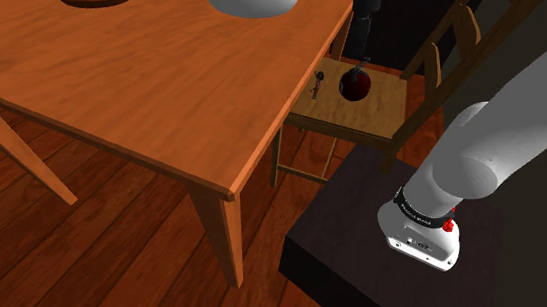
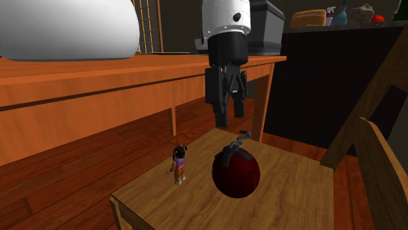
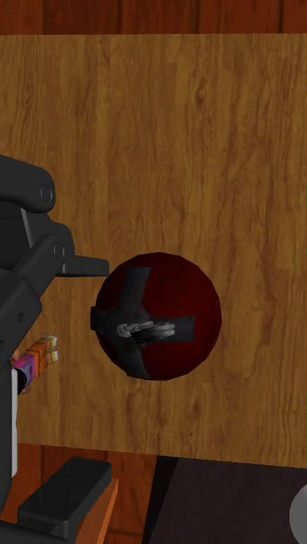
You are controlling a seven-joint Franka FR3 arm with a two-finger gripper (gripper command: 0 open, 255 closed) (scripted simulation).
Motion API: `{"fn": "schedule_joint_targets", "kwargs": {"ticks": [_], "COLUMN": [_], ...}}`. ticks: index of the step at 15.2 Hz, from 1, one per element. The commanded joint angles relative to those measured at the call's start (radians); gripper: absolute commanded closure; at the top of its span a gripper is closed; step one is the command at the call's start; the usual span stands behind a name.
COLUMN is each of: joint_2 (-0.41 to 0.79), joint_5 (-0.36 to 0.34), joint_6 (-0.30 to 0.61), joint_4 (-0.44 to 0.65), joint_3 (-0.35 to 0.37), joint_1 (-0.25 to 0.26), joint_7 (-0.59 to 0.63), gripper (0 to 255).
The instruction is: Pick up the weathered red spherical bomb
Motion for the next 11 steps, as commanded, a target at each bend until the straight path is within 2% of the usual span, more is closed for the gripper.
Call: {"fn": "schedule_joint_targets", "kwargs": {"ticks": [1, 4, 5, 11], "joint_2": [0.050, 0.057, 0.055, 0.029], "joint_5": [-0.003, -0.001, -0.002, -0.014], "joint_6": [0.073, 0.095, 0.104, 0.122], "joint_4": [-0.045, -0.059, -0.070, -0.113], "joint_3": [-0.010, -0.016, -0.016, -0.010], "joint_1": [-0.003, 0.002, 0.001, 0.000], "joint_7": [0.005, 0.005, 0.007, 0.023], "gripper": [0, 0, 255, 255]}}
